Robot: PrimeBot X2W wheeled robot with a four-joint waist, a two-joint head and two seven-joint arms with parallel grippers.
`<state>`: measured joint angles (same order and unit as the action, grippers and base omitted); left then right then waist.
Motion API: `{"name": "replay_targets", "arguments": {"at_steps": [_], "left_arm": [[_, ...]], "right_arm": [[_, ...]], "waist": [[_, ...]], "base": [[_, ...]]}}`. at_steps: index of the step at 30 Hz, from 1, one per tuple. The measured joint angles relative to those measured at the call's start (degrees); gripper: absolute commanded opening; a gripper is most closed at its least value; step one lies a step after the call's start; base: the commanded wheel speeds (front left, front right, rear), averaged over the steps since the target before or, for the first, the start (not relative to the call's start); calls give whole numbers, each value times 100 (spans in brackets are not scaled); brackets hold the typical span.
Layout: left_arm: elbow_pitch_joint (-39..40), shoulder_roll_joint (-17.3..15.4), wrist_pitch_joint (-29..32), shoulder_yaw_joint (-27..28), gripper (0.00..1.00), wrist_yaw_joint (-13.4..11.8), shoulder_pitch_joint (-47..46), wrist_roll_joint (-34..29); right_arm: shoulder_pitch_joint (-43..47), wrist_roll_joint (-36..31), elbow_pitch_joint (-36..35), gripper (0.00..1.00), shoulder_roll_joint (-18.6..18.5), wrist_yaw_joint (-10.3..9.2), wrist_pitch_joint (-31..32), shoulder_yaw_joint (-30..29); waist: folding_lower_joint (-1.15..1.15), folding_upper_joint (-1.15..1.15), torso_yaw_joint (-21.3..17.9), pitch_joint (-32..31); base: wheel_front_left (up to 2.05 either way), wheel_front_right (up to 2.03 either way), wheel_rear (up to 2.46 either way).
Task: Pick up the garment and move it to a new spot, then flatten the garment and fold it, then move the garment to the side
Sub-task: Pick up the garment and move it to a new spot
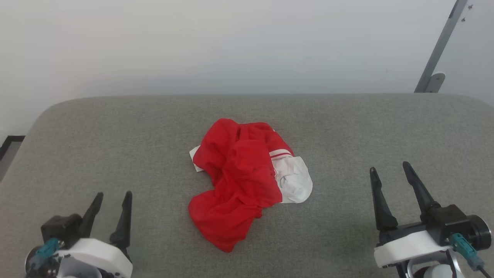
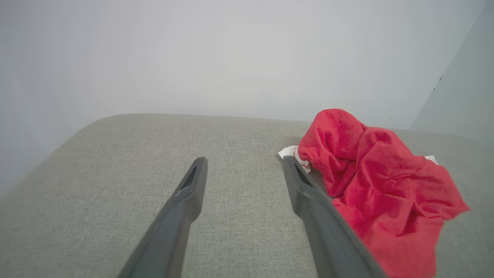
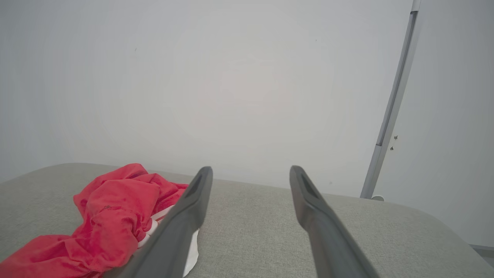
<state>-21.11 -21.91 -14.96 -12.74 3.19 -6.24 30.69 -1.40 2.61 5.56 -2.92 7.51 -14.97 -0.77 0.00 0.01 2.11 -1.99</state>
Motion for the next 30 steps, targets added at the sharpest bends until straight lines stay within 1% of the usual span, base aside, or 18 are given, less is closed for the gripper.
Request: {"name": "replay_targets", "arguments": {"at_steps": [7,14,19,30], "left_arm": [[177,523,0,730,100,288,455,-634],[230,982,0,1288,100,393,797,-950],[283,1147,0,1437,100,412,946,-1101],[512,1172,-1,1443,100,420,1099,-1126]], "right_arm": [[78,31,3,100,1,0,0,5],[108,37,9,100,1,0,0,22],[145,44,8,100,1,0,0,27],[147,44,-1,100,1,0,0,-11]], "waist": [[0,0,52,-89],[0,0,53,-152],[0,0,22,-164],[0,0,-22,-136]], "base": [[0,0,0],[0,0,0],[0,0,0],[0,0,0]]}}
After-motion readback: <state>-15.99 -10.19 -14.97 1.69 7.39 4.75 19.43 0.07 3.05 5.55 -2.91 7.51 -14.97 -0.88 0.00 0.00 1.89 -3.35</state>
